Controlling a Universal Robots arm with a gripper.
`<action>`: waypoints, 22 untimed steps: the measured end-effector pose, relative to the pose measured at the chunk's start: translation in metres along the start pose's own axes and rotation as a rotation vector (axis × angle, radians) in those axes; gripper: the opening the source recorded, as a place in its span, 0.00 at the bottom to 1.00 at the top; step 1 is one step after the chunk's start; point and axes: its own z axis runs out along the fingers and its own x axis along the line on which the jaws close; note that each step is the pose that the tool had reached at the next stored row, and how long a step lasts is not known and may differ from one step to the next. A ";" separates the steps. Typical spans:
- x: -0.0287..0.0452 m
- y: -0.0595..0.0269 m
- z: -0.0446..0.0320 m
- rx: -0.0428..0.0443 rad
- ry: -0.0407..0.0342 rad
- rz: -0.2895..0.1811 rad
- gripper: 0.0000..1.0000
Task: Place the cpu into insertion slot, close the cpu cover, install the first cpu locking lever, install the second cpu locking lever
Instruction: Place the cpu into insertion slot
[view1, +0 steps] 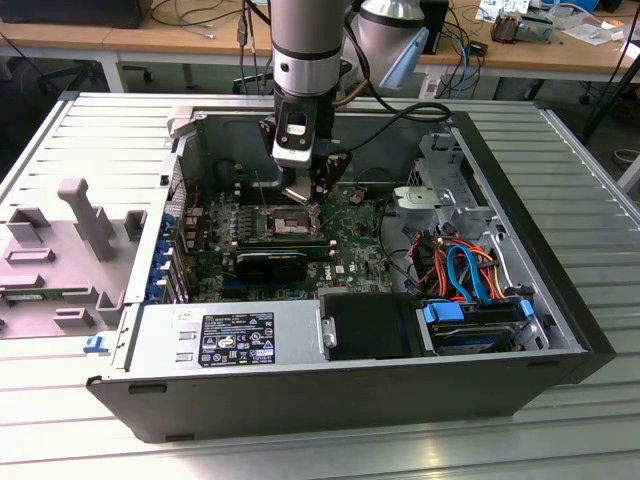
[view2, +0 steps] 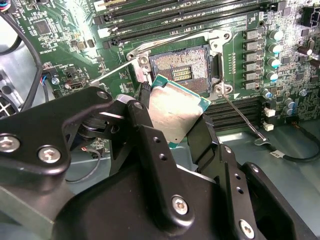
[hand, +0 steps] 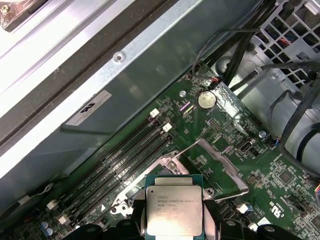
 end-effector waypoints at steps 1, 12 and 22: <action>0.0000 0.0000 0.0000 -0.0001 0.0000 0.001 0.54; 0.0000 0.0000 0.0000 -0.0001 -0.0003 0.009 0.54; 0.0000 0.0000 0.0000 -0.0002 -0.0006 0.016 0.54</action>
